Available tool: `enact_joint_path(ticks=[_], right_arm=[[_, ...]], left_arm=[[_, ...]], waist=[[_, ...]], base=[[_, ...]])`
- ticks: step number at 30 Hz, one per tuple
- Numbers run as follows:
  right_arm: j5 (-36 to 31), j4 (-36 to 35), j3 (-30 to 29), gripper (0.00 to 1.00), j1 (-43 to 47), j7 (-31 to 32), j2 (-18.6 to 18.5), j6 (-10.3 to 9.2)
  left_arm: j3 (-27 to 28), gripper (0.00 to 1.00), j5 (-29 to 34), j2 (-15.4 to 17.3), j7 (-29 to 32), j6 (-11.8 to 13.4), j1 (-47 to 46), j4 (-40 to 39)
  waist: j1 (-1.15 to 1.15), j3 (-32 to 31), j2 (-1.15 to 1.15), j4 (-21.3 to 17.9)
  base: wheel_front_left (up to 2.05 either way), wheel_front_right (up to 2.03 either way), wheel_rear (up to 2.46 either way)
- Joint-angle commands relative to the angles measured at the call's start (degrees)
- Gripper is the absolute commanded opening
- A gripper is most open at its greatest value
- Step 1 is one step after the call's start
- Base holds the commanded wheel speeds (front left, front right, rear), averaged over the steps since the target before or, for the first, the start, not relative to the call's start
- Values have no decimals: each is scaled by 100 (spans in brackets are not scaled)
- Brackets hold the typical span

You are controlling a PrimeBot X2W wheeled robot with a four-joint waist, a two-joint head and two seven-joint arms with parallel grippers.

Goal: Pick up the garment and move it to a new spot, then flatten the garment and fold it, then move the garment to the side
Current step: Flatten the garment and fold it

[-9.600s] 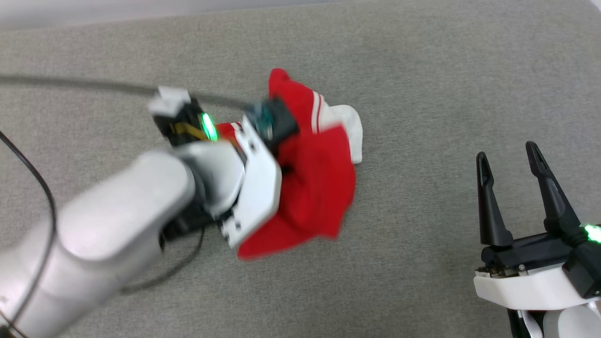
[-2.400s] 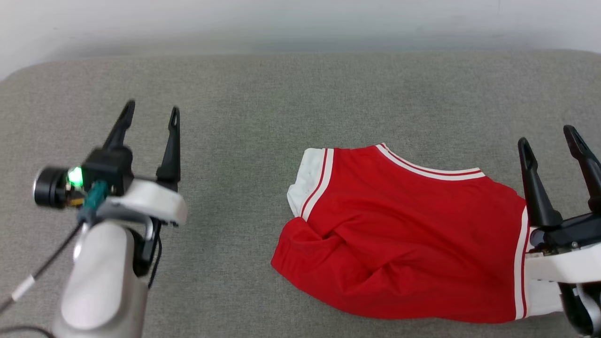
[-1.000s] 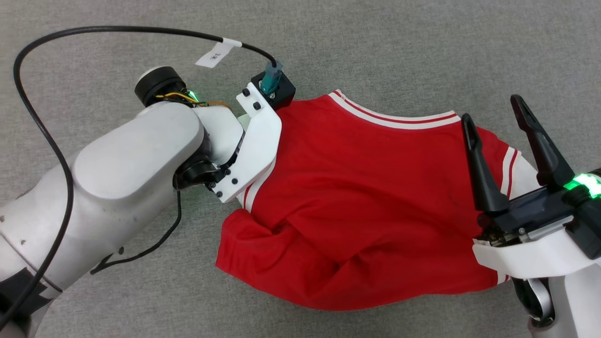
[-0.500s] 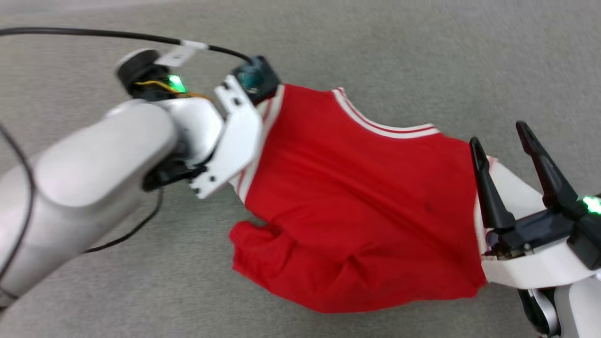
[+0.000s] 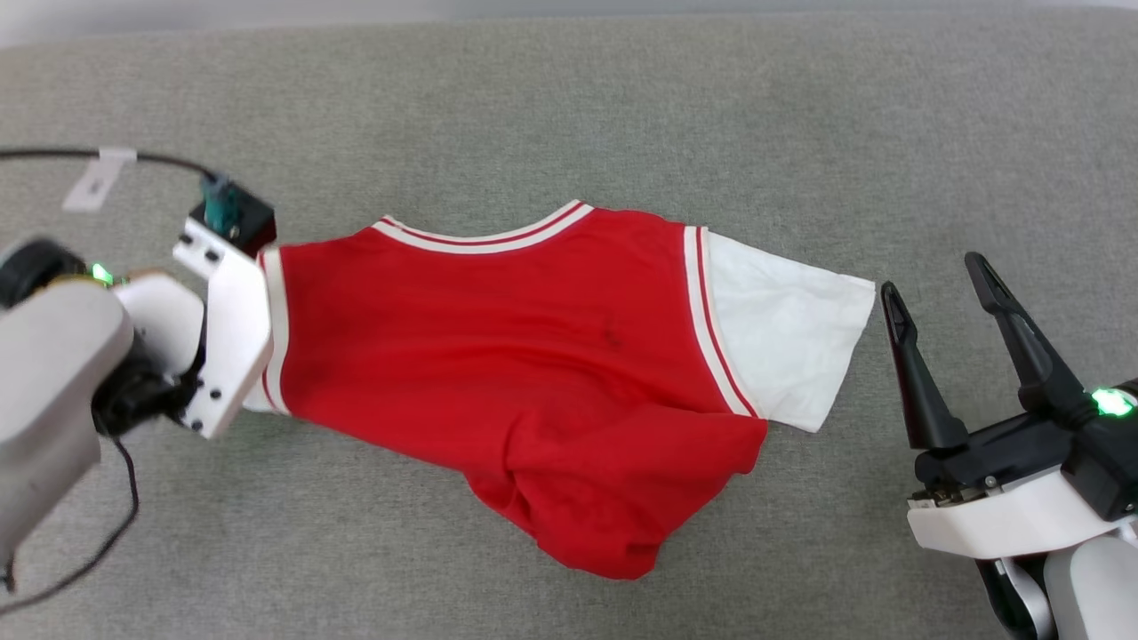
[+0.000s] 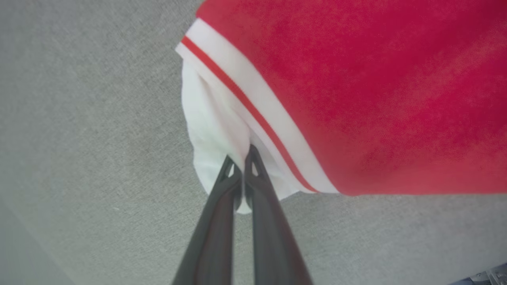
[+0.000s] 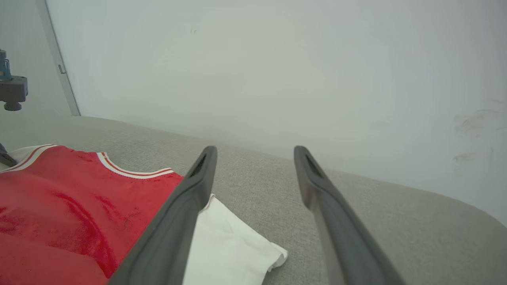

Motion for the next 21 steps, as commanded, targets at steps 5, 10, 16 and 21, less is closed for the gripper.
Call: enact_joint_path(ticks=[5,10,16,21], right_arm=[[39,77,37,100,-154,-11,-17,-6],[21,43,-74,100,-140,-11,-25,-6],[3,-89,-104,100,-111,-11,-19,-6],[-15,-201,-71,100,-201,-11,-45,-6]], left_arm=[[128,100,-357,-255,-391,75,449,687],[315,100,-239,-245,-589,-68,-95,690],[458,100,-71,-220,-428,-205,-896,310],[367,100,-40,-346,-20,-273,-1236,132]], waist=[[0,141,0,-134],[0,94,0,-137],[0,122,0,-188],[0,271,0,-291]], base=[[0,0,0],[0,0,0],[0,0,0],[0,0,0]])
